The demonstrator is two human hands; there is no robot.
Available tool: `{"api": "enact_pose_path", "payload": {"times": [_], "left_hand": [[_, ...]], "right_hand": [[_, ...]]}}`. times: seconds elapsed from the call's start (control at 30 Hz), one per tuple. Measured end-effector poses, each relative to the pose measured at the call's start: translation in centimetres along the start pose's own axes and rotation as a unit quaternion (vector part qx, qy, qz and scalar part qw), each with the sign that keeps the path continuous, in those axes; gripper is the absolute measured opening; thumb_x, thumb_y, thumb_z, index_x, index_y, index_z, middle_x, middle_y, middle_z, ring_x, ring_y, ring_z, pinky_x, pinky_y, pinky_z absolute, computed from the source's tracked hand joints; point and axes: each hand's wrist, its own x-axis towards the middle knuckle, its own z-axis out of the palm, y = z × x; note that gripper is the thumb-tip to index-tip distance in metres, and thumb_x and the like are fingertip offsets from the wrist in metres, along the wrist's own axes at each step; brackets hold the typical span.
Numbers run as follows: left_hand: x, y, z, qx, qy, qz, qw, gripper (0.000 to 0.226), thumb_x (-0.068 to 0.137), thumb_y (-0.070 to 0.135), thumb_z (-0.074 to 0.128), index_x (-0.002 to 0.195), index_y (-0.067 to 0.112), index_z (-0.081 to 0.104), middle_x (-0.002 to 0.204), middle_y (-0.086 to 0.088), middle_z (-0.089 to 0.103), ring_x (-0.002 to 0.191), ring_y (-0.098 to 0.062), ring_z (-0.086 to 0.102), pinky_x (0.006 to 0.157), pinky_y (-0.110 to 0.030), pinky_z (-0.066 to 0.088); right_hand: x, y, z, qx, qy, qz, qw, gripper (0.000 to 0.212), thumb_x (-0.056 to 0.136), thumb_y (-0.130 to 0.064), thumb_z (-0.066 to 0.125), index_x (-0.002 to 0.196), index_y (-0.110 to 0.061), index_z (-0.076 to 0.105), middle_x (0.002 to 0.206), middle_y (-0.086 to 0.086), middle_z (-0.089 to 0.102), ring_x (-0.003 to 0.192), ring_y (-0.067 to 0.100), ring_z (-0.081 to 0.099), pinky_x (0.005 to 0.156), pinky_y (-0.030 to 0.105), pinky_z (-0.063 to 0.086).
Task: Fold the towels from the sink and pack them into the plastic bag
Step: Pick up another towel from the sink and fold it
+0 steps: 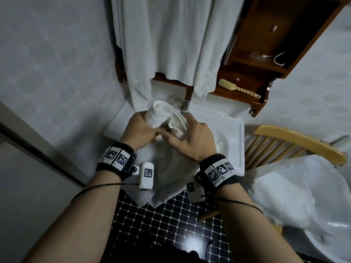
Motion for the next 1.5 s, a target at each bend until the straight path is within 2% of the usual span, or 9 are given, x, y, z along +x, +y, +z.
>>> {"api": "enact_pose_path", "payload": {"times": [0.2,0.4,0.53,0.77,0.87,1.07,1.2,1.33,1.5], "left_hand": [[0.8,-0.2,-2.2,-0.019,0.013,0.023,0.999,0.036,0.076,0.052,0.091,0.097,0.025,0.078,0.088,0.017,0.079,0.079,0.004,0.072,0.063,-0.011,0.049],[2.0,0.0,-3.5,-0.026,0.015,0.048,0.998,0.033,0.077,0.055,0.088,0.090,0.027,0.075,0.083,0.018,0.077,0.075,0.003,0.071,0.064,-0.015,0.050],[2.7,-0.7,-5.0,-0.012,0.009,0.080,0.997,0.041,0.063,0.049,0.098,0.090,0.031,0.073,0.084,0.022,0.077,0.081,0.003,0.073,0.067,-0.015,0.055],[5.1,-6.8,-7.4,0.146,-0.028,-0.054,0.987,0.067,0.056,0.062,0.090,0.107,0.023,0.073,0.106,0.004,0.076,0.084,-0.002,0.066,0.079,-0.020,0.052],[4.9,-8.1,-5.8,0.034,-0.043,-0.063,0.996,0.085,0.041,0.078,0.082,0.099,0.017,0.071,0.090,0.004,0.070,0.092,-0.015,0.065,0.080,-0.025,0.051],[4.8,-7.1,-4.3,-0.077,-0.075,-0.093,0.990,0.017,0.094,0.042,0.070,0.093,0.025,0.071,0.072,0.014,0.074,0.078,-0.010,0.065,0.074,-0.025,0.053],[7.6,-5.1,-6.2,0.064,-0.004,-0.026,0.998,0.032,0.097,0.052,0.068,0.113,0.024,0.072,0.088,0.016,0.067,0.079,0.000,0.060,0.068,-0.012,0.046],[12.2,-0.9,-7.1,0.118,0.012,0.036,0.992,0.040,0.086,0.054,0.080,0.098,0.016,0.079,0.090,0.000,0.078,0.084,-0.015,0.073,0.075,-0.034,0.056],[18.5,3.5,0.8,0.280,-0.035,0.083,0.956,0.067,0.068,0.088,0.066,0.083,0.023,0.068,0.088,0.001,0.071,0.094,-0.027,0.065,0.087,-0.049,0.053]], "right_hand": [[1.8,0.7,0.9,-0.035,0.017,-0.078,0.996,0.097,0.077,-0.078,0.076,0.149,-0.038,0.025,0.138,0.001,0.058,0.094,0.035,0.073,0.071,0.050,0.063],[2.4,-1.7,1.8,-0.012,0.010,-0.030,0.999,0.073,0.090,-0.055,0.075,0.148,-0.032,0.035,0.113,0.004,0.072,0.081,0.031,0.070,0.065,0.037,0.054],[5.1,-2.9,1.3,-0.012,-0.114,0.018,0.993,0.032,0.094,-0.052,0.071,0.086,-0.023,0.061,0.083,-0.001,0.066,0.087,0.030,0.070,0.070,0.040,0.052],[8.4,-5.8,1.2,0.164,-0.113,-0.051,0.979,0.033,0.097,-0.043,0.072,0.102,-0.011,0.079,0.096,-0.002,0.081,0.092,0.014,0.077,0.086,0.046,0.059],[8.9,-7.4,0.9,0.216,-0.080,-0.033,0.973,0.040,0.097,-0.048,0.070,0.110,-0.011,0.080,0.109,0.000,0.081,0.106,0.018,0.076,0.096,0.049,0.058],[9.2,-7.7,-0.9,0.323,0.041,-0.027,0.945,0.015,0.103,-0.019,0.069,0.092,-0.016,0.078,0.083,-0.012,0.077,0.077,0.004,0.069,0.074,0.022,0.052],[9.0,-5.6,-2.2,0.385,0.121,0.030,0.914,0.036,0.102,-0.026,0.069,0.066,-0.027,0.068,0.063,0.008,0.062,0.059,0.022,0.053,0.055,0.038,0.043],[8.7,-0.9,-2.9,0.409,0.182,0.096,0.889,0.058,0.096,-0.048,0.070,0.076,0.005,0.059,0.072,0.035,0.055,0.066,0.031,0.052,0.055,0.057,0.044],[6.8,8.6,-4.1,0.344,0.222,0.223,0.885,0.070,0.095,-0.062,0.065,0.080,0.006,0.062,0.075,0.024,0.068,0.068,0.029,0.063,0.061,0.049,0.053]]}}
